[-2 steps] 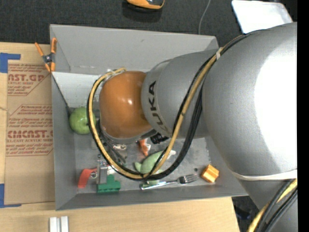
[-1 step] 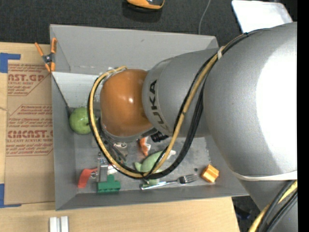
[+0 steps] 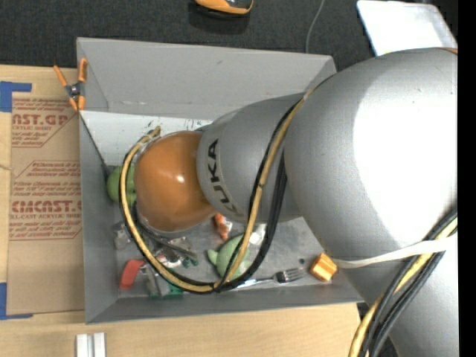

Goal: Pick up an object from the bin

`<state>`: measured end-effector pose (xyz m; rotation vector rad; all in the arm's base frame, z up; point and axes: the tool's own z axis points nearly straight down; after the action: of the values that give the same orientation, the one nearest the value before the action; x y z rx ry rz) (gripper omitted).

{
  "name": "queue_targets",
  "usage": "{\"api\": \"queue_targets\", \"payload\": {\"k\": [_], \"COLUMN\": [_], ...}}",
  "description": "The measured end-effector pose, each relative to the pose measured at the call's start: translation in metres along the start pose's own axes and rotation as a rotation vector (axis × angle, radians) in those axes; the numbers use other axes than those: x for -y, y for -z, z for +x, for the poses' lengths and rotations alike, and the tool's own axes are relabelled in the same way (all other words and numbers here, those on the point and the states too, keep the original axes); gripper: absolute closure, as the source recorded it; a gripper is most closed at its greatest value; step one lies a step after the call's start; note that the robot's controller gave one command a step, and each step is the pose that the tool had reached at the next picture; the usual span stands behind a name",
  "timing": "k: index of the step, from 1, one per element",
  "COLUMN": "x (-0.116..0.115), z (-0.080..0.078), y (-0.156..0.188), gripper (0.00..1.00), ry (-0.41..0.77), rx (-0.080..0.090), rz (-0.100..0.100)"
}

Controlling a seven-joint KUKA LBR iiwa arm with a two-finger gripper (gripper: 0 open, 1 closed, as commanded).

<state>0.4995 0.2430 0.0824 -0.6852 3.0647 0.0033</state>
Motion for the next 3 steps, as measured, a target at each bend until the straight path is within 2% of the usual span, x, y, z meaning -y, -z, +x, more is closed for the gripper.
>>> {"api": "queue_targets", "payload": {"k": [1, 2, 3], "x": [-0.003, -0.003, -0.007], "z": [0.001, 0.002, 0.004], "y": [0.032, -0.012, -0.011], "gripper": [0.0, 0.0, 0.0], "ry": [-0.151, 0.092, 0.08], "rx": [0.001, -0.007, 0.01], "rz": [-0.001, -0.002, -0.002]}}
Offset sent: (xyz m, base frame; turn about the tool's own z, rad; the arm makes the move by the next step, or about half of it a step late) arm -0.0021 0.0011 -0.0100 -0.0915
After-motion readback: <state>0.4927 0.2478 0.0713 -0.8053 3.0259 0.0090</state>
